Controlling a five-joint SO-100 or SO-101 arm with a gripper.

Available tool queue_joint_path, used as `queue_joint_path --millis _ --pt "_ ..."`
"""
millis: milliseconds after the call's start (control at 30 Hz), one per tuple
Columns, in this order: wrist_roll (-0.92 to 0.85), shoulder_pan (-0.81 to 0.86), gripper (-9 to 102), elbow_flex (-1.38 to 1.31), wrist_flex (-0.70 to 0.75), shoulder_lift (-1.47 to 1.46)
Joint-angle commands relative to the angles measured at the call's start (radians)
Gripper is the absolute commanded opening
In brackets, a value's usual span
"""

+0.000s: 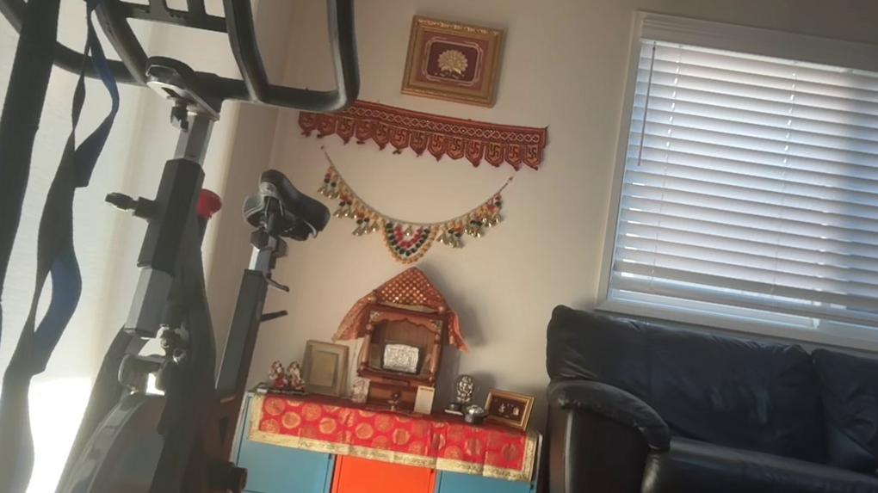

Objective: Sort medicines into box.

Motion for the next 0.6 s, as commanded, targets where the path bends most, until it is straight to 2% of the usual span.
queue_joint_path --millis 0,267,567 --pt "0.034 0.003 1 -0.057 0.037 0.077" --pt "0.061 -0.037 1 0.043 0.034 0.284" --pt "0.109 -0.012 1 0.012 0.032 0.347"
